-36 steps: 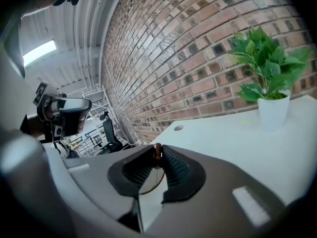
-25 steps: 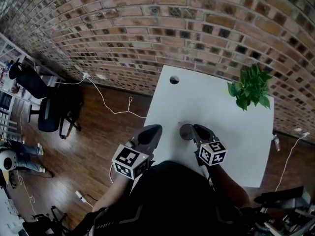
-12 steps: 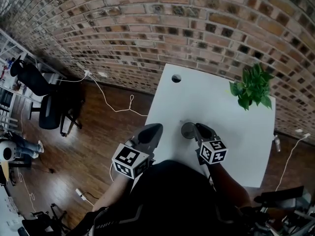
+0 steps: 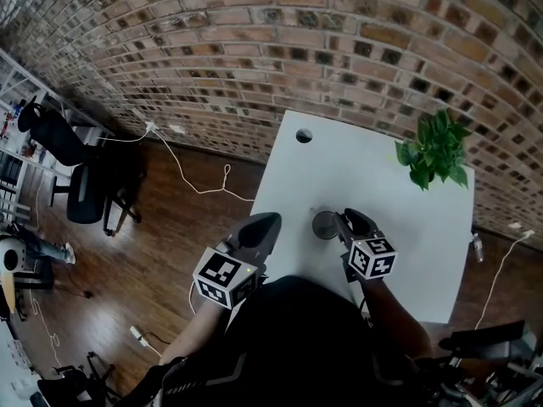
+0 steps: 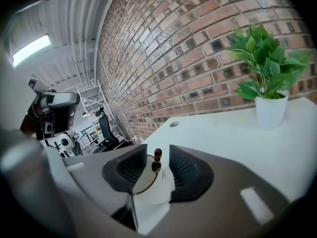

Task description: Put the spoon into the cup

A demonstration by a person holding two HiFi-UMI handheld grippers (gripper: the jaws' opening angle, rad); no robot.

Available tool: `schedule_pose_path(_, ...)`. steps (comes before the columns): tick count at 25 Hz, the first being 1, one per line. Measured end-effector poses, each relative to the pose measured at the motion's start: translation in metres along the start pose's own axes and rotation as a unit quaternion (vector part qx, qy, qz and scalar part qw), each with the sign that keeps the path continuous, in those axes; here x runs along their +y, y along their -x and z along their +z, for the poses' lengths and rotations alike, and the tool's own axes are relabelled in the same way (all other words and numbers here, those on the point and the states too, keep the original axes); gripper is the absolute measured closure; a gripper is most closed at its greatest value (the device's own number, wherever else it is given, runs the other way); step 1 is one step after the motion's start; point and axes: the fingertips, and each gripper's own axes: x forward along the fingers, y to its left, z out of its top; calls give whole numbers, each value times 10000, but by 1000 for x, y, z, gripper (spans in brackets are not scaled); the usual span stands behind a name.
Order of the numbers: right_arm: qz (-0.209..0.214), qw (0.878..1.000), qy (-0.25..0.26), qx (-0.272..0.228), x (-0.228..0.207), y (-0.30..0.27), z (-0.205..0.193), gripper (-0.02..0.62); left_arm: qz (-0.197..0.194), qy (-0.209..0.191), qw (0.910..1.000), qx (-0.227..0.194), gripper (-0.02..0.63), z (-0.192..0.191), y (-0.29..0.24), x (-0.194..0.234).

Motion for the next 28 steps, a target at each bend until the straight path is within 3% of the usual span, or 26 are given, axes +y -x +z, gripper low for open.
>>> schedule_pose_path(12, -192, 9935, -76, -1118, -8, 51, 81, 462, -141, -50, 9999, -58, 614, 3, -3, -7)
schedule_pose_path(17, -154, 9878, -283, -1520, -2, 77, 111, 572, -221, -66, 9997, -88, 614, 7, -2, -12)
schedule_pose_path(21, -115, 9849, -105, -1723, 8, 93, 130, 589, -255, -86, 9996, -107, 614, 7, 0, -14)
schedule_pose_path(28, -100, 9867, 609, -1505, 36, 107, 136, 589, -332, -86, 9993, -143, 614, 8, 1, -17)
